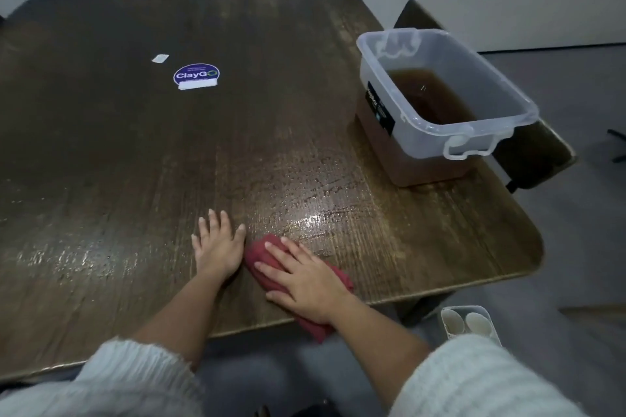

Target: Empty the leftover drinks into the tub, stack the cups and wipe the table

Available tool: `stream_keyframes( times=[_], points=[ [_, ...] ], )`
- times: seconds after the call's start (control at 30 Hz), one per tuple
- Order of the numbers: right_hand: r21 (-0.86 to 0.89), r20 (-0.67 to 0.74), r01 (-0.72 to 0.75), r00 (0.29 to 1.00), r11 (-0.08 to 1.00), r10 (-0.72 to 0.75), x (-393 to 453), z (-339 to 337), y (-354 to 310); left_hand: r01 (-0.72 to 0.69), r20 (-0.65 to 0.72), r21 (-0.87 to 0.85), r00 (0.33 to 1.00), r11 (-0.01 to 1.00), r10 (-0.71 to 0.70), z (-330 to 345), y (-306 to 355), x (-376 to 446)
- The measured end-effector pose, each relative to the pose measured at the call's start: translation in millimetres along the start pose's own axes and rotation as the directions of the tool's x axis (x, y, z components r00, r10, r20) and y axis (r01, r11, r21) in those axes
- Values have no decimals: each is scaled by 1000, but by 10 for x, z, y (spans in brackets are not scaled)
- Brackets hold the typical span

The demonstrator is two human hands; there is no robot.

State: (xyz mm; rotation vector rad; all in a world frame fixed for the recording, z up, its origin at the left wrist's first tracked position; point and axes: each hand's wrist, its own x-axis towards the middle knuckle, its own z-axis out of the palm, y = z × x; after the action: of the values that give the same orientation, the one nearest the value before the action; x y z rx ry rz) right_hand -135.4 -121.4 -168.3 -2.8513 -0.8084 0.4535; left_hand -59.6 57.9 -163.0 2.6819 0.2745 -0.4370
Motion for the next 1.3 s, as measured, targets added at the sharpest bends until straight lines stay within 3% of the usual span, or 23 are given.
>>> stream_keyframes(
  times=[0.07, 0.1, 0.23, 0.3, 0.37, 0.47, 0.63, 0.8, 0.9, 1.07, 1.2, 1.3],
  points=[
    [-12, -39, -4, 999, 1000, 3, -177, -34, 292, 21, -81, -8, 996, 1000, -22, 41, 112, -80],
    [-7, -69, -75, 995, 997, 74, -272, -68, 433, 8, -112, 1, 994, 1000, -8, 79, 185, -136],
    [106, -140, -469, 866, 877, 481, -775, -120, 971, -324, -91, 145, 936, 935, 339, 436, 724, -446],
    [166, -158, -636, 737, 754, 657, -1020, -119, 1175, -508, 16, 179, 858, 842, 514, 624, 1114, -616],
    [185, -204, -781, 564, 597, 800, -1246, -115, 1348, -676, 128, 179, 736, 714, 665, 780, 1537, -782],
    [211, -233, -822, 483, 529, 844, -1526, -114, 1580, -822, 274, 192, 569, 536, 775, 1013, 2112, -936],
    [197, -253, -765, 564, 613, 786, -1748, -300, 2055, -842, 429, 332, 536, 425, 727, 1202, 2764, -759],
    [61, -359, -838, 489, 542, 795, -1775, -447, 2243, -810, 471, 417, 580, 412, 665, 1319, 3243, -673],
    [192, -194, -828, 495, 527, 847, -1733, -296, 2151, -790, 478, 415, 611, 450, 632, 1350, 3258, -601],
    [227, 75, -827, 542, 515, 837, -1717, -277, 2108, -797, 502, 482, 591, 363, 631, 1226, 3116, -513],
    [61, 116, -871, 492, 488, 863, -1581, -765, 2098, -793, 566, 527, 595, 305, 571, 982, 3246, -485],
    [16, 71, -825, 564, 565, 822, -1371, -1072, 1946, -761, 564, 558, 640, 329, 522, 734, 3087, -404]
  ],
)
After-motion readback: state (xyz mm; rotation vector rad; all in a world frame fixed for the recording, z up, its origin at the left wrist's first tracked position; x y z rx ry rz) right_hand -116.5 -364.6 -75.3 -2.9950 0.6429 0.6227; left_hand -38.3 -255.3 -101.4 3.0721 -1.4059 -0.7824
